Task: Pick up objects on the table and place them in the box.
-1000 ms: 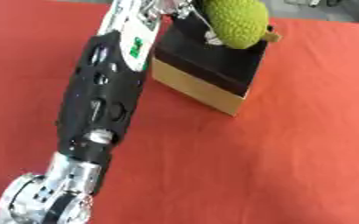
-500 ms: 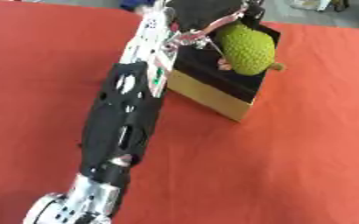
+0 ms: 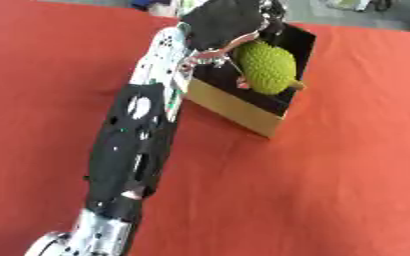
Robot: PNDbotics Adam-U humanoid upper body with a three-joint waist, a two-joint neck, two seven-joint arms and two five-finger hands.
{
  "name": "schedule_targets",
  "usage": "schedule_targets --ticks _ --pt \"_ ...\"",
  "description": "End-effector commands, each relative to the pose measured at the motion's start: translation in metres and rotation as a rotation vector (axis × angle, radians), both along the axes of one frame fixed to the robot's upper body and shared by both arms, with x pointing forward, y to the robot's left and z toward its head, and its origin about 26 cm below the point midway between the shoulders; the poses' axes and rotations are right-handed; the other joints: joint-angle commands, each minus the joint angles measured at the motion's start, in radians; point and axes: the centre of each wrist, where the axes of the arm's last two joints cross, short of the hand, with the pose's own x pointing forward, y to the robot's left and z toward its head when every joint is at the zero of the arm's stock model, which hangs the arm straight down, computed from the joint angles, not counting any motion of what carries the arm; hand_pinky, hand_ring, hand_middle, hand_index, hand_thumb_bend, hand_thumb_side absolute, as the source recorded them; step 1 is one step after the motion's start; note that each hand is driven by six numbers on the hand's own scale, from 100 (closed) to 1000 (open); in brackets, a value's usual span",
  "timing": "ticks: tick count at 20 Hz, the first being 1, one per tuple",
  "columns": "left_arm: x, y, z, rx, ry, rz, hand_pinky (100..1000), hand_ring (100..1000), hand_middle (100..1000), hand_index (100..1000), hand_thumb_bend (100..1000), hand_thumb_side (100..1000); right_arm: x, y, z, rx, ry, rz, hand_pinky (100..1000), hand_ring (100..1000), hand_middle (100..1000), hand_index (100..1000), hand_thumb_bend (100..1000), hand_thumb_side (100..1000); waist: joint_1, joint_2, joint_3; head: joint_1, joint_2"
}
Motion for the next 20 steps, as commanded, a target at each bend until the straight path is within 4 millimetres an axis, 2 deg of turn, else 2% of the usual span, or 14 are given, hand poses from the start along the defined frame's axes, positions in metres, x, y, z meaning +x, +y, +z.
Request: schedule_targets --ticks 1,4,9,18,19,20 --pt "-0.006 -0.002 0.016 -0.140 -0.043 0.048 387 305 366 410 735 100 -0.004 0.000 0.008 -0.007 -0.026 0.006 761 722 577 775 100 657 -0.002 -0.018 -0.007 0.002 -0.016" --pt "-0.008 -0.001 0.021 -0.232 -0.049 0.079 390 301 363 407 714 100 -0.004 0.002 0.008 -0.006 -0.026 0.013 761 722 576 775 100 657 -0.002 -0.015 -0.015 0.012 -0.031" --pt "-0.013 0.005 0.040 -0.322 -0.084 0.113 389 305 364 408 695 100 -0.004 0.003 0.008 -0.009 -0.021 0.021 761 723 575 775 100 657 0.007 -0.003 -0.039 0.035 -0.051" --pt "-0.013 0.022 0.064 -0.316 -0.151 0.217 401 316 370 410 717 100 -0.004 0.007 0.013 -0.004 -0.041 0.041 760 724 573 774 100 657 0.030 0.038 -0.088 0.106 -0.089" --pt "-0.013 0.024 0.065 -0.310 -0.153 0.234 406 316 367 405 757 100 -0.004 0.007 0.014 -0.004 -0.042 0.043 760 724 572 774 100 657 0.031 0.043 -0.094 0.116 -0.094" --pt "-0.012 0.025 0.066 -0.304 -0.155 0.248 406 316 367 405 718 100 -0.004 0.008 0.014 -0.004 -0.042 0.046 760 724 572 774 100 657 0.031 0.048 -0.099 0.123 -0.097"
